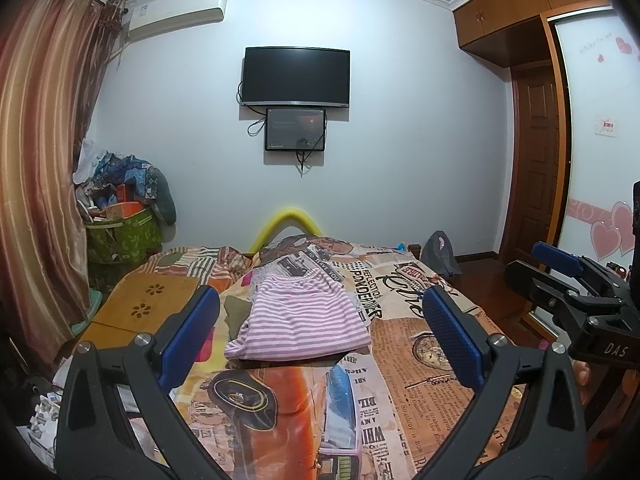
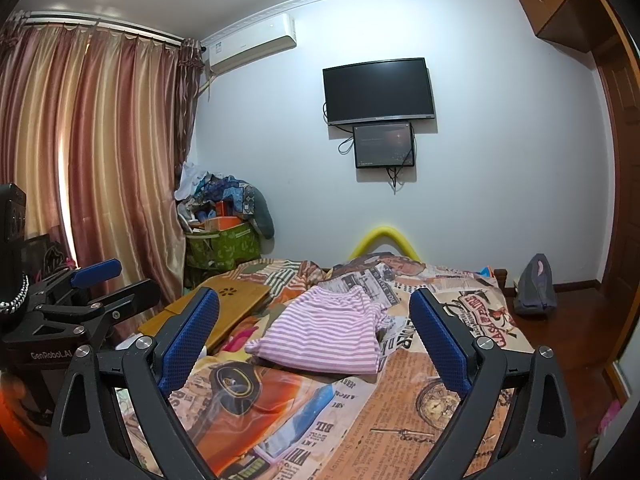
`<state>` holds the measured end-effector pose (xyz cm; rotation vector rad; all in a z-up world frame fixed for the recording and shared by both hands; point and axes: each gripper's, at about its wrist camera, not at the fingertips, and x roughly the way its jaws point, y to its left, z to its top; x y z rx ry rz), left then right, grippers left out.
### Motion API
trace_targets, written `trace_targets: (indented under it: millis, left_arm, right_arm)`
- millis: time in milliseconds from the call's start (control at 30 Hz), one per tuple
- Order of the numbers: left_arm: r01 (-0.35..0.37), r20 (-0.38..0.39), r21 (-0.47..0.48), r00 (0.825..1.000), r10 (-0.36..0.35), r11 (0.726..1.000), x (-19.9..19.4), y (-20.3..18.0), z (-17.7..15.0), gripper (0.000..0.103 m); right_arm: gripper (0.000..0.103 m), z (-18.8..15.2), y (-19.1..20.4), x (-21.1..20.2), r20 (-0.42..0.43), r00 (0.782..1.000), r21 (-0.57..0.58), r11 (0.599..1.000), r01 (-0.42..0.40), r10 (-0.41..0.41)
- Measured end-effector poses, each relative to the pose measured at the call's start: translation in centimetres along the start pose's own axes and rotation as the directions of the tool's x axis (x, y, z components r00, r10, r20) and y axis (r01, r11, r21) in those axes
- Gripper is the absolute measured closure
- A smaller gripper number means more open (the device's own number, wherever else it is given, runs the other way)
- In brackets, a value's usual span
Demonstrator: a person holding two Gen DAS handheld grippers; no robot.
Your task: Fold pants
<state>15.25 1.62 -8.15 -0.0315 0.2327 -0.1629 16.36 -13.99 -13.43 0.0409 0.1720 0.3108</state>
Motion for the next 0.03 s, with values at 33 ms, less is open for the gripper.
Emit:
trace_targets:
  millis: [33]
  left_arm:
    - [0.001,0.0,0.0,1.0,-0.001,1.0,0.0,-0.02,-0.03,0.0]
  right_arm:
    - [0.008,-0.02,0.01,-0.02,0.0,1.0,0.001,1.0,0.0,0.0]
